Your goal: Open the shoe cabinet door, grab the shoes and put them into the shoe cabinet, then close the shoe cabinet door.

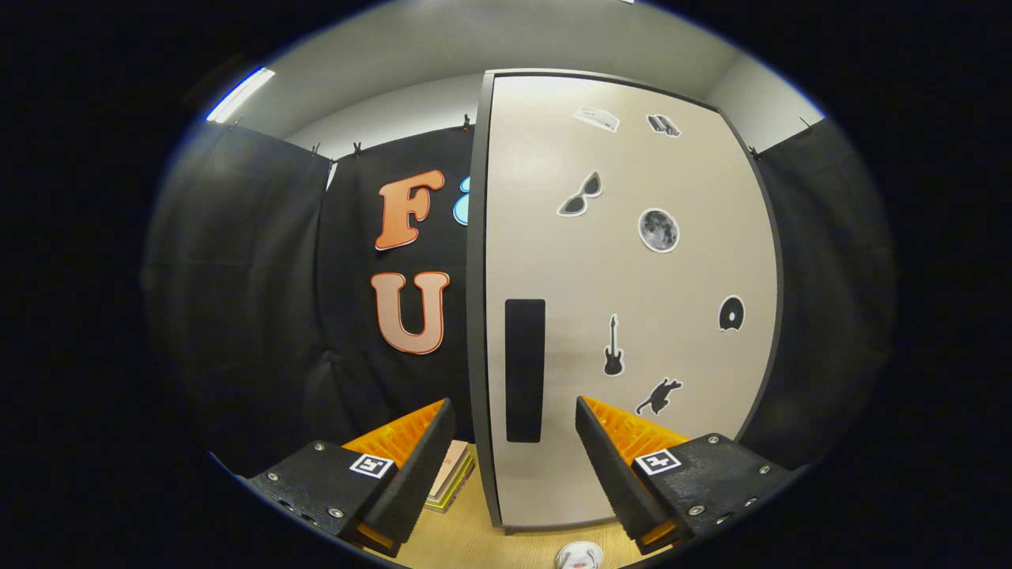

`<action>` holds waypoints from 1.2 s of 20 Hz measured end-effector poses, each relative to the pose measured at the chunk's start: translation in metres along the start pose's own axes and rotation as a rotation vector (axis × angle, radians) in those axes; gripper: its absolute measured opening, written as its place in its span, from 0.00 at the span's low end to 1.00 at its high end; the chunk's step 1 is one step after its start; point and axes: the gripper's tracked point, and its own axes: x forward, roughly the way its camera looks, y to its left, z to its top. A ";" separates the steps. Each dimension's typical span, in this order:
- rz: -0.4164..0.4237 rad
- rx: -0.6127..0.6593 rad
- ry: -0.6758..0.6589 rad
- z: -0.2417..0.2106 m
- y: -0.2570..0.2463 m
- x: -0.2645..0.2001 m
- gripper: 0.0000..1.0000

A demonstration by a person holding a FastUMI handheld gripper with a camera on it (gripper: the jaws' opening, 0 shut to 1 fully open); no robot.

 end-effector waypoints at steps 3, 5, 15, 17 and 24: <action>0.007 0.022 -0.004 0.000 0.002 0.026 0.95; 0.002 0.028 -0.006 -0.001 -0.001 0.037 0.92; -0.033 0.024 0.024 -0.004 -0.004 0.050 0.35; -0.040 0.024 0.029 -0.005 -0.005 0.046 0.33; -0.044 0.042 0.070 -0.001 -0.007 0.014 0.29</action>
